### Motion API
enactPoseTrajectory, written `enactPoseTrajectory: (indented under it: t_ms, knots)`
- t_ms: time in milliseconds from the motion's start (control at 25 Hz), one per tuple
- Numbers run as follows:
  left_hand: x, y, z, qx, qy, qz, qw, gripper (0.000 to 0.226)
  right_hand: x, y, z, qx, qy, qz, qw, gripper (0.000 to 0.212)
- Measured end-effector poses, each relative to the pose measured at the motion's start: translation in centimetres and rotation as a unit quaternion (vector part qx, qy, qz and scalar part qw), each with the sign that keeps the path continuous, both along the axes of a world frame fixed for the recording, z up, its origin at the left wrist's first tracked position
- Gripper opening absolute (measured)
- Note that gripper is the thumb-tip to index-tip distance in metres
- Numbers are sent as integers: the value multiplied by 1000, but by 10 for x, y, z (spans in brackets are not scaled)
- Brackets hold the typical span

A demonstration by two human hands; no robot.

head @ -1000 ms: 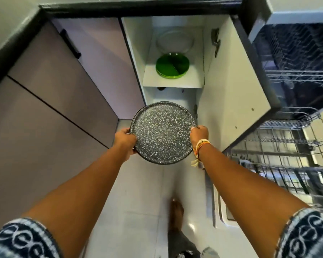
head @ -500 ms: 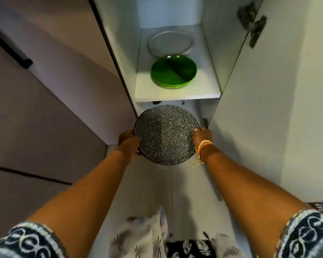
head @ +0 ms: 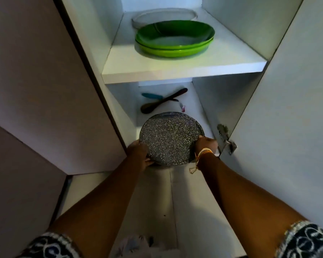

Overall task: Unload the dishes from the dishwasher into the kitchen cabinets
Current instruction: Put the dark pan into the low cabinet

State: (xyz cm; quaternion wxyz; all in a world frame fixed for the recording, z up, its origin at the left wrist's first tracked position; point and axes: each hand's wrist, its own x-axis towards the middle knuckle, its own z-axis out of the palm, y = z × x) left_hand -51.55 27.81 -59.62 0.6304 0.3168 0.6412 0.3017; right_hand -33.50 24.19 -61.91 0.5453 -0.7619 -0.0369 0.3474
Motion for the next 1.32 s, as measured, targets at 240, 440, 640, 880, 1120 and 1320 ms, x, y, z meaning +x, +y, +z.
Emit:
enactPoseTrajectory:
  t_ms: [240, 440, 640, 880, 1120, 1320]
  knots:
    - [18, 12, -16, -25, -72, -24, 997, 25, 8, 16, -40, 45, 34, -58, 997, 23]
    - [15, 14, -28, -62, -86, -26, 994, 29, 10, 12, -28, 75, 154, 24, 985, 20]
    - [20, 30, -41, -39, -81, -8, 996, 37, 12, 10, -29, 47, 224, 62, 972, 22]
    - [25, 40, -63, 3, -78, 13, 997, 38, 17, 21, -57, -7, 4, 125, 992, 17]
    - [30, 50, -101, 111, 46, -23, 993, 44, 13, 39, -80, -46, -97, 58, 993, 30]
    - [31, 50, -100, 113, 221, -104, 963, 75, 5, 38, -59, -128, -203, 115, 964, 35]
